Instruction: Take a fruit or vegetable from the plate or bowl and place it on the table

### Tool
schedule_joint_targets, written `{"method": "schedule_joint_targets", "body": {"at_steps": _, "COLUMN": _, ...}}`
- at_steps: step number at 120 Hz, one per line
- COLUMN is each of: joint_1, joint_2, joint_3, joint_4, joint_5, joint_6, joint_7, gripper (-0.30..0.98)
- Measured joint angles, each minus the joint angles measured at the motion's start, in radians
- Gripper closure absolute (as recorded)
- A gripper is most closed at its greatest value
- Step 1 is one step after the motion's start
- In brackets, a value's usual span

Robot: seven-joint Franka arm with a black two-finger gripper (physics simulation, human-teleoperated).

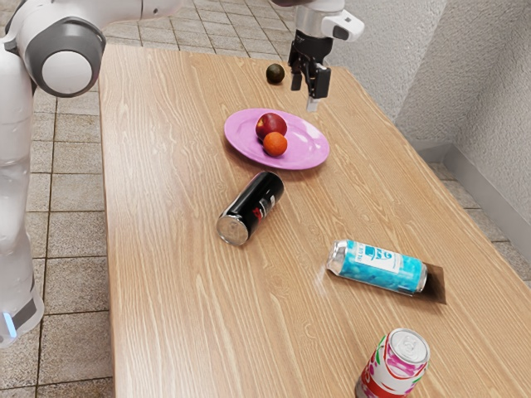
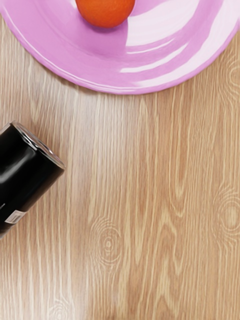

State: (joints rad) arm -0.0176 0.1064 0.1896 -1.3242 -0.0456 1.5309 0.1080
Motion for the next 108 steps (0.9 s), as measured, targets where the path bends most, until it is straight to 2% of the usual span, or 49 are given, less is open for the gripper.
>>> {"method": "schedule_joint_targets", "body": {"at_steps": 38, "joint_1": 0.001, "joint_2": 0.008, "joint_3": -0.001, "joint_4": 0.023, "joint_5": 0.005, "joint_6": 0.003, "joint_7": 0.014, "gripper": 0.00}}
{"method": "schedule_joint_targets", "body": {"at_steps": 66, "joint_1": 0.008, "joint_2": 0.031, "joint_3": 0.039, "joint_4": 0.025, "joint_5": 0.004, "joint_6": 0.009, "joint_7": -0.005, "gripper": 0.00}}
{"method": "schedule_joint_targets", "body": {"at_steps": 92, "joint_1": 0.027, "joint_2": 0.073, "joint_3": 0.058, "joint_4": 0.019, "joint_5": -0.041, "joint_6": 0.007, "joint_7": -0.243, "gripper": 0.00}}
{"method": "schedule_joint_targets", "body": {"at_steps": 108, "joint_1": 0.028, "joint_2": 0.098, "joint_3": 0.064, "joint_4": 0.017, "joint_5": 0.013, "joint_6": 0.044, "joint_7": -0.392, "gripper": 0.00}}
